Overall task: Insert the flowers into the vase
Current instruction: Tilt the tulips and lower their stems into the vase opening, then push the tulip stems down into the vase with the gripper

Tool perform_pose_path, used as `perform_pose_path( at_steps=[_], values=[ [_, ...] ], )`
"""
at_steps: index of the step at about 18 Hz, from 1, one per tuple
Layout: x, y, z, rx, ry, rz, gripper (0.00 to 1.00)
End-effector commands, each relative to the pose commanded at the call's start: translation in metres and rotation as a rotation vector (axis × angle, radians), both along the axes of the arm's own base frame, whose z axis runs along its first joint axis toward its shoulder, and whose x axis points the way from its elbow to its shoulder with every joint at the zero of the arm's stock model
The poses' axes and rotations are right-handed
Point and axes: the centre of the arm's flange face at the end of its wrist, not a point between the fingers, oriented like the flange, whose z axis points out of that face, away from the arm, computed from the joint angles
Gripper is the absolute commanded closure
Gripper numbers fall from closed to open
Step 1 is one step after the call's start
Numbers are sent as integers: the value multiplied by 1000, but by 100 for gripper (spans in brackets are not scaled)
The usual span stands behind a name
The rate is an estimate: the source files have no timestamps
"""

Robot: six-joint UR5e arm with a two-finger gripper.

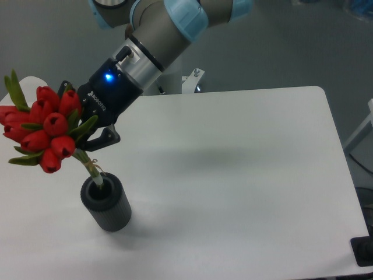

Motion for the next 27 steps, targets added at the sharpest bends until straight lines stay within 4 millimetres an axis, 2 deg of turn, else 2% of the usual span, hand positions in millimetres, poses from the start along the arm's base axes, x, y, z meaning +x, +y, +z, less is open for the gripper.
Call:
perform_pose_path(
  at_steps=[4, 9, 15, 27],
  values=[
    [1, 0, -13, -6, 6, -12, 62],
    [-1, 2, -41, -25, 6, -28, 62],
    [-9, 11, -103, -64, -6, -69, 62],
    [-24, 19, -152, -99, -30, -85, 60]
  ],
)
